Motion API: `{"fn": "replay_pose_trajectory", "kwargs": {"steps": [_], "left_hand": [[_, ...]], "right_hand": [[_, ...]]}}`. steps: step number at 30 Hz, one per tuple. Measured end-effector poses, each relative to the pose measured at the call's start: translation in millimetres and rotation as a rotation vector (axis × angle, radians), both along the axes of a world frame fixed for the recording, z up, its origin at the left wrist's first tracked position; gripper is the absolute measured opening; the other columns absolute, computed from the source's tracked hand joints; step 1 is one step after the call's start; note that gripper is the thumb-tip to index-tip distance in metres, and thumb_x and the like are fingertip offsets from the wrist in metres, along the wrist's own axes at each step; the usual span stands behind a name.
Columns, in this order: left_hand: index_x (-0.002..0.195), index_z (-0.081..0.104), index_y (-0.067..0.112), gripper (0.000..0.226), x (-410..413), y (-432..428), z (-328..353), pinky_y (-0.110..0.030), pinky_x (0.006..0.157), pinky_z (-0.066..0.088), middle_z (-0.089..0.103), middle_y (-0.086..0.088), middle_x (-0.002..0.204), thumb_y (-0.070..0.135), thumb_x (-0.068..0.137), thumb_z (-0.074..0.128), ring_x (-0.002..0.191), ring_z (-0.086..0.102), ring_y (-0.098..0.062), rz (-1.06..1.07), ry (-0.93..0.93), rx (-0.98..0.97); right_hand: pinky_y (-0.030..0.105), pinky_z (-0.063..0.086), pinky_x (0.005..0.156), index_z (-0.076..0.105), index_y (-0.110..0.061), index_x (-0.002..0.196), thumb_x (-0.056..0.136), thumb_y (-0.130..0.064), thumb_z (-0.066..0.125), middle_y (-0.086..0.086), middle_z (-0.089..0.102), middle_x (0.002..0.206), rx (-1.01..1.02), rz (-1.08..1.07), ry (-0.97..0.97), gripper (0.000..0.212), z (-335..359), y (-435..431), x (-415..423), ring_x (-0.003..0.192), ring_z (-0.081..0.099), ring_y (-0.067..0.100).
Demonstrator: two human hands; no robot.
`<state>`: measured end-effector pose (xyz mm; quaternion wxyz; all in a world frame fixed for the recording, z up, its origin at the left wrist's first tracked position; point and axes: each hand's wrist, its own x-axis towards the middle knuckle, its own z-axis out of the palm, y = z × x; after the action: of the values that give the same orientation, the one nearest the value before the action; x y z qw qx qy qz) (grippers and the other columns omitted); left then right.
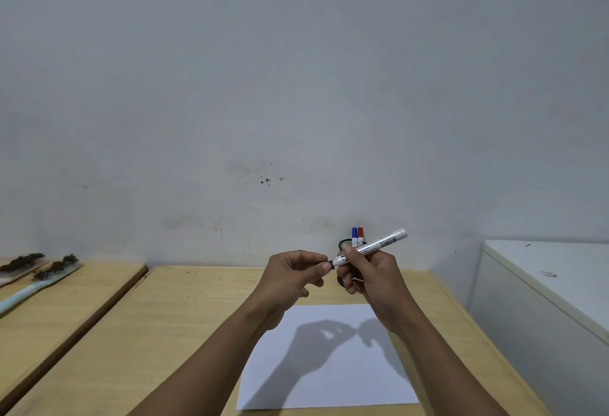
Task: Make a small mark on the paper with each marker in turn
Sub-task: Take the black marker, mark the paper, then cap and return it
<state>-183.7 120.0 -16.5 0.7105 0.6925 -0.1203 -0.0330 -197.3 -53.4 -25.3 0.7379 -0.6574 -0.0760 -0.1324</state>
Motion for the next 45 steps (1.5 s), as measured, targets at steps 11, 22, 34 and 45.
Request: {"fn": "replay_pose_trajectory", "kwargs": {"steps": [11, 22, 34, 45], "left_hand": [[0.096, 0.076, 0.014, 0.019, 1.3, -5.6, -3.5, -0.015, 0.052, 0.043, 0.075, -0.004, 0.083, 0.018, 0.078, 0.082, 0.062, 0.060, -0.012, 0.078, -0.097, -0.045], [0.091, 0.075, 0.012, 0.031, 8.7, 7.3, 13.4, -0.020, 0.057, 0.042, 0.071, 0.002, 0.068, 0.035, 0.098, 0.056, 0.058, 0.055, -0.012, -0.156, -0.356, 0.402], [0.078, 0.065, 0.015, 0.034, 21.9, -0.2, -9.4, -0.034, 0.047, 0.039, 0.054, 0.002, 0.053, 0.039, 0.095, 0.049, 0.050, 0.042, -0.019, 0.239, -1.011, 0.741], [0.094, 0.068, 0.026, 0.029, 40.5, -12.4, 9.7, -0.035, 0.061, 0.049, 0.070, 0.003, 0.075, 0.048, 0.097, 0.049, 0.069, 0.059, -0.021, 0.314, -0.822, 1.077]], "right_hand": [[0.025, 0.039, 0.050, 0.070, 0.003, 0.088, 0.095, -0.028, 0.066, 0.003, 0.058, 0.060, -0.006, -0.064, 0.004, 0.032, -1.0, 8.6, 2.2, 0.054, 0.046, 0.018], [0.028, 0.039, 0.054, 0.072, -0.001, 0.092, 0.093, -0.026, 0.067, 0.006, 0.064, 0.068, -0.030, 0.080, -0.014, 0.025, 13.3, -3.7, -0.8, 0.056, 0.048, 0.016], [0.029, 0.024, 0.050, 0.056, -0.007, 0.074, 0.092, -0.022, 0.070, 0.001, 0.030, 0.053, 0.183, -0.050, 0.068, 0.028, 12.6, 23.8, 6.5, 0.047, 0.020, 0.015], [0.027, 0.050, 0.072, 0.050, -0.027, 0.132, 0.088, -0.020, 0.072, -0.007, 0.050, 0.111, -0.746, -0.667, -0.261, 0.049, -9.3, -3.6, 9.2, 0.092, 0.059, 0.009]]}}
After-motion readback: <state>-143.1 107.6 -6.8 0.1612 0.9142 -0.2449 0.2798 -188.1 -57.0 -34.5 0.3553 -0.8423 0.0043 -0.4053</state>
